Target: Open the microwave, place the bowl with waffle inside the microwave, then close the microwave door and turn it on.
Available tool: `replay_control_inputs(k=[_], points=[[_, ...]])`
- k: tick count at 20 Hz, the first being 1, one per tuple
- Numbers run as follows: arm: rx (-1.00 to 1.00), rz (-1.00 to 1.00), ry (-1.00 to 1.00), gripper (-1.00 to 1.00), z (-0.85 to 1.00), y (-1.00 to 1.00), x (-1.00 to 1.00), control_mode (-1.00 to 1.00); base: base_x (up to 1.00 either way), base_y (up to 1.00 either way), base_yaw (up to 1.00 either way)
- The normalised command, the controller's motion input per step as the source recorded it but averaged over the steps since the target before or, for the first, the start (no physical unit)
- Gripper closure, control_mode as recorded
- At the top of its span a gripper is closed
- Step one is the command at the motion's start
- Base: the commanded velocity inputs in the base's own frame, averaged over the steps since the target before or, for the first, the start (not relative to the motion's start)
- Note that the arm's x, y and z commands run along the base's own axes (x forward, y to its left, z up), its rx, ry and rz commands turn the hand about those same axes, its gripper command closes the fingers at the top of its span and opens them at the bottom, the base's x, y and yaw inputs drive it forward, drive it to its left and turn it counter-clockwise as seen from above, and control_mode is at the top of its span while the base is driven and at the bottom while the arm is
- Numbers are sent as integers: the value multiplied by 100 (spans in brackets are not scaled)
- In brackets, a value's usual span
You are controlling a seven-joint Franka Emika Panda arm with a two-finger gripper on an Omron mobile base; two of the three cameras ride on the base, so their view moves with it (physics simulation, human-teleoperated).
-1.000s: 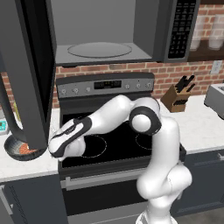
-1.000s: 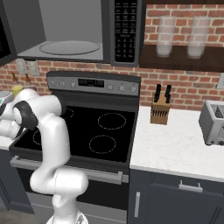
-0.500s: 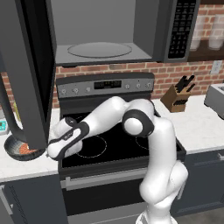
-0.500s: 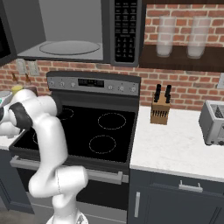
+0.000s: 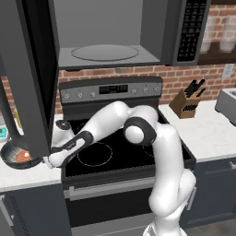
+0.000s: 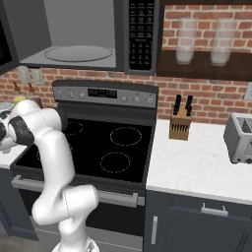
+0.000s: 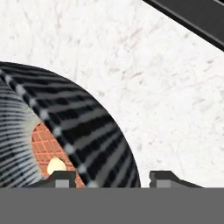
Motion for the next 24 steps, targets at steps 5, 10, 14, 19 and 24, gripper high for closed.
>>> replay_control_inputs(k=[5, 10, 14, 19, 24], points=[[-1, 0, 0, 100, -29, 0, 0, -100, 0, 0, 0], [0, 0, 0, 100, -3, -3, -15, -100, 0, 0, 0], [0, -1, 0, 100, 0, -20, -46, -100, 0, 0, 0], [0, -7, 0, 100, 4, -47, -55, -100, 0, 0, 0], [5, -20, 0, 100, 48, -81, -40, -100, 0, 0, 0]])
